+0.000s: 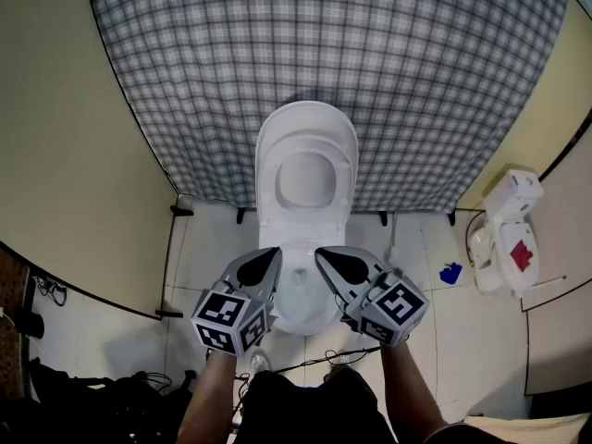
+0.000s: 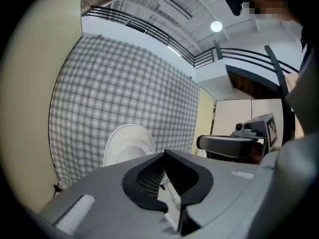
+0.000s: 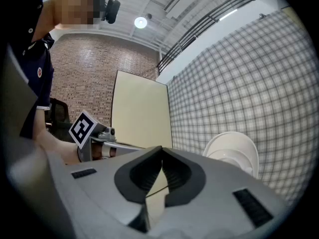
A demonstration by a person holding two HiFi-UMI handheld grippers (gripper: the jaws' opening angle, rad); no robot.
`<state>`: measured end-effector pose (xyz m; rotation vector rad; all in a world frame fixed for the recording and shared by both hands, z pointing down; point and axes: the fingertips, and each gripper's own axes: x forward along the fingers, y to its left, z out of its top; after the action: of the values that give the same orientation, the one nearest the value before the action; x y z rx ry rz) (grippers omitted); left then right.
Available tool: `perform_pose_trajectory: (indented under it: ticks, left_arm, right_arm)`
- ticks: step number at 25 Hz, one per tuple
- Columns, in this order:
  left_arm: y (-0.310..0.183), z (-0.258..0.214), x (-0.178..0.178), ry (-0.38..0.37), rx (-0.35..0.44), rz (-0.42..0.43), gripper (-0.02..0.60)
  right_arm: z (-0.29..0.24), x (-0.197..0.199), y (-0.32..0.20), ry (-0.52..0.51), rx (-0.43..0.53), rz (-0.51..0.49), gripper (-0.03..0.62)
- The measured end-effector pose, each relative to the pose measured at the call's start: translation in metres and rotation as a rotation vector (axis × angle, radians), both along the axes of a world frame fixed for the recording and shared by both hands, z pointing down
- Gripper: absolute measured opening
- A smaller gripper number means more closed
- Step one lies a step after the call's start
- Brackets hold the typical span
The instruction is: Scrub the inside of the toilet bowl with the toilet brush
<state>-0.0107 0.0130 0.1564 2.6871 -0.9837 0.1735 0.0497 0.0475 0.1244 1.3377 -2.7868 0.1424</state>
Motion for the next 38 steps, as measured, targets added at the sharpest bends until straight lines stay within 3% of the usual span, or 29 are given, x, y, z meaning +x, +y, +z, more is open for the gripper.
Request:
perform_pose_trajectory:
  ticks: [7, 14, 18, 25, 34, 38]
  left_arm:
    - [-0.024, 0.072, -0.013, -0.064, -0.052, -0.044, 0.003]
    - [-0.017, 0.164, -0.015, -0.124, -0.145, -0.047, 0.003]
    - [-0.015, 0.218, -0.023, -0.173, -0.181, -0.088, 0.003]
    - [-0.021, 0.32, -0.067, -0.251, -0.279, -0.178, 0.003]
    - [-0.022, 0.436, -0.139, -0.405, -0.392, -0.298, 0.011]
    - [-0.029, 0.489, -0.162, -0.491, -0.426, -0.296, 0.095]
  right_arm:
    - [0.068, 0.0, -0.012, 0.001, -0.112, -0.013, 0.0]
    - [0.152, 0.003, -0.008, 0.013, -0.23, -0.013, 0.0]
    - [0.192, 0.003, -0.007, 0.027, -0.258, -0.031, 0.0]
    - [0.251, -0.021, -0.017, 0.033, -0.303, -0.055, 0.0]
    - [0.307, -0.065, -0.027, 0.007, -0.347, -0.11, 0.0]
    - [0.324, -0.079, -0.03, 0.002, -0.36, -0.13, 0.0]
